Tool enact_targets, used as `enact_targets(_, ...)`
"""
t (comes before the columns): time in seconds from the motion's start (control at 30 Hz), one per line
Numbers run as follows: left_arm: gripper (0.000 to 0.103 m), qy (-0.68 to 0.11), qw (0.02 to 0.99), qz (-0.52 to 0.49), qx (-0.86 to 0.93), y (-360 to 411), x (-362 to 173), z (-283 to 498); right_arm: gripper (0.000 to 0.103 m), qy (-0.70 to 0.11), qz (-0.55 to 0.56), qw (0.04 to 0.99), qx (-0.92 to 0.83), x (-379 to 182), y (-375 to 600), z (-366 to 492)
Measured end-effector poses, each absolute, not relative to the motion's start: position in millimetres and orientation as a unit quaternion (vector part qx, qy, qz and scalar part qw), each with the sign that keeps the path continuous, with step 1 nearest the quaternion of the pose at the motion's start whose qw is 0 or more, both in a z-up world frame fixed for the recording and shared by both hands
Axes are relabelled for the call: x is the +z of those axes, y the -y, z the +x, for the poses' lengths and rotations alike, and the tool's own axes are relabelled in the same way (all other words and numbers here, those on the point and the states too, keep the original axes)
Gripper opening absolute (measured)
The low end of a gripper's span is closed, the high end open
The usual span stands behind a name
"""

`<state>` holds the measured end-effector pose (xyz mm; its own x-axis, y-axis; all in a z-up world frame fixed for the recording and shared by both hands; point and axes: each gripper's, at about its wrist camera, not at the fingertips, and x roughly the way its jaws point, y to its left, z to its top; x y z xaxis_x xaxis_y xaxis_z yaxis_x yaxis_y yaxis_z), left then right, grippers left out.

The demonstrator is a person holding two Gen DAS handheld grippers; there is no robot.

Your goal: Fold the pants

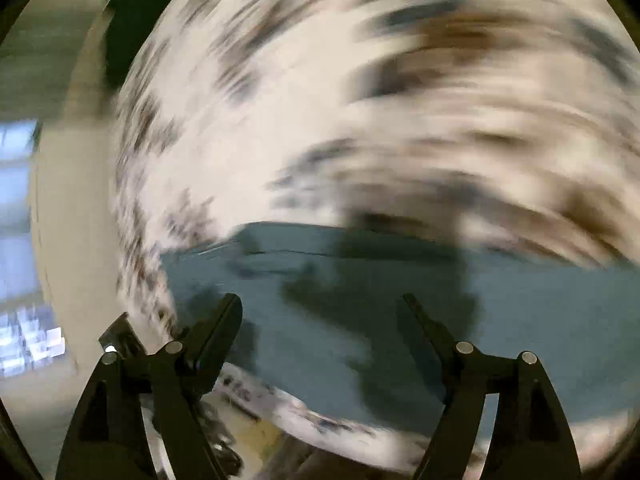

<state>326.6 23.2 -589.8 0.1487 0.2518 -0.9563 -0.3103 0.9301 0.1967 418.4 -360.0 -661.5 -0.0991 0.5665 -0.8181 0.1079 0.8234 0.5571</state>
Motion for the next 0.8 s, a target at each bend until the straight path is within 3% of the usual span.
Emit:
enact_targets(0.17, 0.088, -0.635, 0.748, -0.032, 0.188, -63, -607, 328, 0.08, -0.78, 0.114, 0.562, 0.25, -726, 229, 461)
enact_targets(0.2, 0.088, -0.636, 0.748, -0.037, 0.187, -69, -609, 327, 0.072, -0.787, 0.078, 0.562, 0.243, -733, 215, 460)
enact_targets(0.23, 0.088, -0.637, 0.747, -0.042, 0.185, -74, -612, 328, 0.031, -0.789, 0.053, 0.565, 0.233, -732, 203, 457)
enact_targets(0.27, 0.089, -0.639, 0.746, -0.046, 0.182, -76, -613, 328, 0.011, -0.791, 0.042, 0.57, 0.218, -734, 200, 458)
enact_targets(0.43, 0.089, -0.646, 0.743, -0.065, 0.163, -83, -619, 322, 0.01, -0.769, 0.117, 0.602, 0.18, -703, 229, 487)
enact_targets(0.53, 0.088, -0.651, 0.74, -0.071, 0.155, -86, -620, 321, 0.013, -0.789, 0.13, 0.574, 0.178, -717, 232, 494)
enact_targets(0.6, 0.089, -0.651, 0.741, -0.077, 0.146, -88, -615, 320, 0.027, -0.784, 0.126, 0.579, 0.185, -712, 231, 499)
enact_targets(0.67, 0.088, -0.646, 0.746, -0.078, 0.141, -92, -611, 320, 0.081, -0.785, 0.121, 0.581, 0.179, -710, 236, 497)
enact_targets(0.7, 0.088, -0.645, 0.747, -0.076, 0.14, -94, -609, 320, 0.082, -0.793, 0.11, 0.572, 0.181, -723, 228, 495)
enact_targets(0.73, 0.088, -0.644, 0.748, -0.077, 0.138, -95, -608, 320, 0.072, -0.804, 0.084, 0.563, 0.173, -734, 223, 492)
enact_targets(0.77, 0.089, -0.644, 0.749, -0.078, 0.137, -96, -607, 320, 0.025, -0.808, 0.065, 0.565, 0.153, -745, 216, 493)
enact_targets(0.8, 0.089, -0.644, 0.748, -0.078, 0.138, -98, -607, 320, 0.011, -0.808, 0.092, 0.562, 0.151, -751, 216, 496)
